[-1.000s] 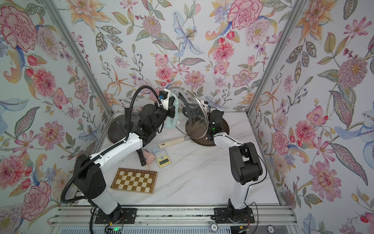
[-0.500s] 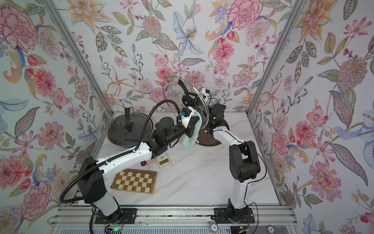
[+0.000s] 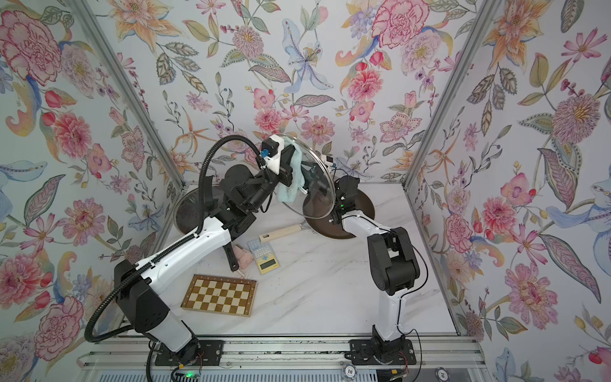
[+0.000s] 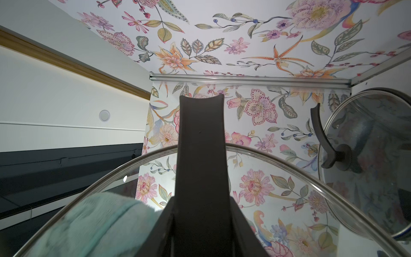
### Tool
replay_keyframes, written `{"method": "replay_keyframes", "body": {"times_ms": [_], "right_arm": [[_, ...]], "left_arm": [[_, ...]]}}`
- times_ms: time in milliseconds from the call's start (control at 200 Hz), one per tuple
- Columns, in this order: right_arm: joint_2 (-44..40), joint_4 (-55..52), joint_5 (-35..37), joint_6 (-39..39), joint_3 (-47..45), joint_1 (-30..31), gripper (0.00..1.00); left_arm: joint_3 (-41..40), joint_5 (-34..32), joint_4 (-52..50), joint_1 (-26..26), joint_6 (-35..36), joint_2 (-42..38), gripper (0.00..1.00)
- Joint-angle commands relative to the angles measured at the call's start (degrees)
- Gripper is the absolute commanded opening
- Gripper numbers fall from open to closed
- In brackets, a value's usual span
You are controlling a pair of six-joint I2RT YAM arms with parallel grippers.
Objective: Wipe the pot lid with a cloth
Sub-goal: Wipe the pot lid.
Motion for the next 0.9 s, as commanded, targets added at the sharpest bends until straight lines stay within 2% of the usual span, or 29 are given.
{"method": "replay_keyframes", "body": {"times_ms": [0,90,220,430,545,690,796,896], "right_arm": [[-5.9,10.0,-0.6,-0.5,-0.1,0.4,0.0],[-6.9,9.8,-0.6,-0.1,0.8,0.3,0.0],[-7.5,9.8,0.3,0.4,1.6,-0.1,0.0],[-6.3,7.5,2.7,-0.5,3.2,-2.1,0.0],[-4.2,7.7,3.1,-0.5,5.2,-2.2,0.0],[-0.5,8.2,3.7,0.9,6.2,-1.0,0.0],[0.8,9.4,3.1,1.3,5.6,0.2,0.0],[0.3,9.1,2.0,1.0,3.7,0.9,0.0]], "left_arm": [[-4.1,-9.7,3.3,3.4,1.9,-0.4,0.0],[-6.9,-10.1,1.9,3.7,1.1,0.5,0.0],[-10.7,-8.2,-0.1,2.2,-4.7,2.2,0.0],[-11.7,2.4,-2.4,-9.0,-2.1,4.1,0.0],[-9.5,8.5,-1.1,-12.5,-2.7,4.3,0.0],[-5.3,14.7,1.9,-12.9,-4.1,1.7,0.0],[-0.7,12.1,3.3,-12.4,-0.4,0.7,0.0],[5.6,9.5,1.8,-9.7,2.6,2.1,0.0]]}}
